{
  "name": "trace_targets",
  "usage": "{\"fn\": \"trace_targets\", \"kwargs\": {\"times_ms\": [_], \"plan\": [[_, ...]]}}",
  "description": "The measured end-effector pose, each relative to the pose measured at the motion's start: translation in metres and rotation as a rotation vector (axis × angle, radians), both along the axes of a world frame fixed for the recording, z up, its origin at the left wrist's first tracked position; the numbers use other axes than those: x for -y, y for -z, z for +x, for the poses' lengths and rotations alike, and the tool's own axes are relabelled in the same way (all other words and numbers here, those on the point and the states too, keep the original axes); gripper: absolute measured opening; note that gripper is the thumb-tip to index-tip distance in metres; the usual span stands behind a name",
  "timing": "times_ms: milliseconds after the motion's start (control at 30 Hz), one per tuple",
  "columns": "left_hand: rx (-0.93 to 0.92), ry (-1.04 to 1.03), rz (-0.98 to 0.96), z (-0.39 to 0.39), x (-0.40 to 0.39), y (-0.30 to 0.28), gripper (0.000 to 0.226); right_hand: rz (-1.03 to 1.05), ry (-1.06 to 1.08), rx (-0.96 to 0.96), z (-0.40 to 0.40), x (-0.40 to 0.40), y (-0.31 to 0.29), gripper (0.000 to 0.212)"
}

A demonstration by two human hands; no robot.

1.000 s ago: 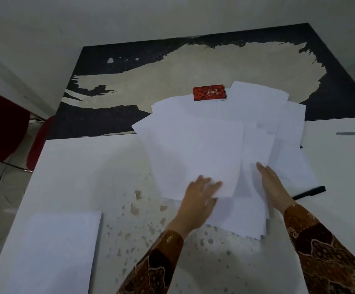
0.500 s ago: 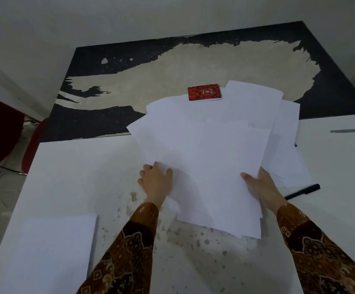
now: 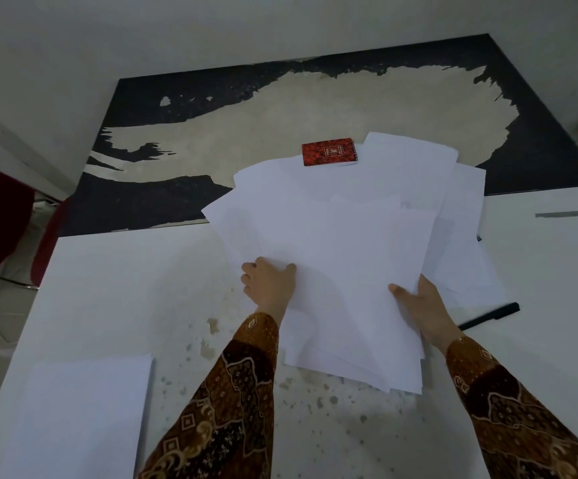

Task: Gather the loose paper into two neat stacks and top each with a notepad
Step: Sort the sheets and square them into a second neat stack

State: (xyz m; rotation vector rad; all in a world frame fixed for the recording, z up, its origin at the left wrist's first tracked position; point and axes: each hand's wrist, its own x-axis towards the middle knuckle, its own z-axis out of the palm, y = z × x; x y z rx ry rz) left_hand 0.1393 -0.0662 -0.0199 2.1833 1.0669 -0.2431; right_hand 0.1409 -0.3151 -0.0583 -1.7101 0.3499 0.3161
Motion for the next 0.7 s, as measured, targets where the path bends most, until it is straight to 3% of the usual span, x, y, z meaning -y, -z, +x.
{"fn": "trace_targets", "kwargs": {"times_ms": [167, 333, 400, 433, 567, 700], "plan": [[0.06, -0.199, -0.235, 0.014, -0.002, 0.0, 0.049, -0.017, -0.006, 0.002, 0.0, 0.0, 0.003, 0.039], [0.279, -0.319, -0.526, 0.016, -0.004, -0.003, 0.011, -0.025, -0.009, 0.006, 0.0, 0.001, 0.005, 0.038], [0.323, -0.254, -0.486, 0.018, -0.006, -0.001, 0.038, -0.018, -0.014, 0.014, 0.0, 0.001, 0.004, 0.039], [0.358, -0.202, -0.393, 0.018, -0.006, -0.004, 0.041, -0.013, -0.017, 0.016, 0.0, 0.001, 0.005, 0.04], [0.554, -0.081, -0.203, 0.021, -0.009, -0.038, 0.022, 0.026, -0.035, 0.003, -0.002, 0.003, 0.003, 0.038], [0.698, 0.014, -0.319, 0.017, -0.013, -0.08, 0.015, -0.004, -0.026, -0.009, -0.003, 0.002, 0.002, 0.032]]}}
